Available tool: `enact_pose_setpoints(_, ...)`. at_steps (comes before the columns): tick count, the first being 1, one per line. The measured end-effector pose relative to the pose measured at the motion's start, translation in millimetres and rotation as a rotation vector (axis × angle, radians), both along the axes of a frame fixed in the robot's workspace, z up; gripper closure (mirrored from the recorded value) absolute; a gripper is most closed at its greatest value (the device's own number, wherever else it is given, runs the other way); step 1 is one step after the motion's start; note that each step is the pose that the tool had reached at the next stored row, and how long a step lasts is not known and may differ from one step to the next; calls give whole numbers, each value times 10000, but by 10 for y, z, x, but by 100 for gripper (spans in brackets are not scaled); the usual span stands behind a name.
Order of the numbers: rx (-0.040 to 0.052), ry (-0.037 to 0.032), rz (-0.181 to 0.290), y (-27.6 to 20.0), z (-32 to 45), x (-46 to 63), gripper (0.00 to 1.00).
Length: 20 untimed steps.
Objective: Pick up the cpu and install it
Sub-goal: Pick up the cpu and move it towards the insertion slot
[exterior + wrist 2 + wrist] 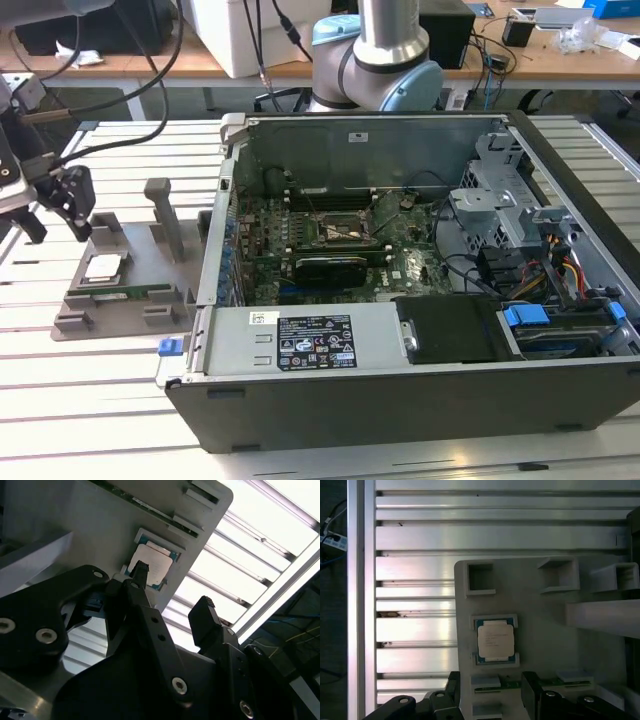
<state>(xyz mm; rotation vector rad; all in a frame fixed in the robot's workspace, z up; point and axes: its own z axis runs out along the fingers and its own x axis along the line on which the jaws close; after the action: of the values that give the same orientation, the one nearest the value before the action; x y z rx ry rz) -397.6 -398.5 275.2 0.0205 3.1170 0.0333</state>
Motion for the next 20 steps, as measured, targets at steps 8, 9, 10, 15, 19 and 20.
enact_pose_setpoints(8,0,0,0,0,-76,4,40)
enact_pose_setpoints(9,-1,0,0,0,-83,5,40)
enact_pose_setpoints(10,-1,0,0,0,-107,9,40)
enact_pose_setpoints(15,-43,0,14,38,-240,55,40)
enact_pose_setpoints(19,-157,-1,147,73,-299,81,40)
enact_pose_setpoints(20,-186,0,203,78,-312,82,40)
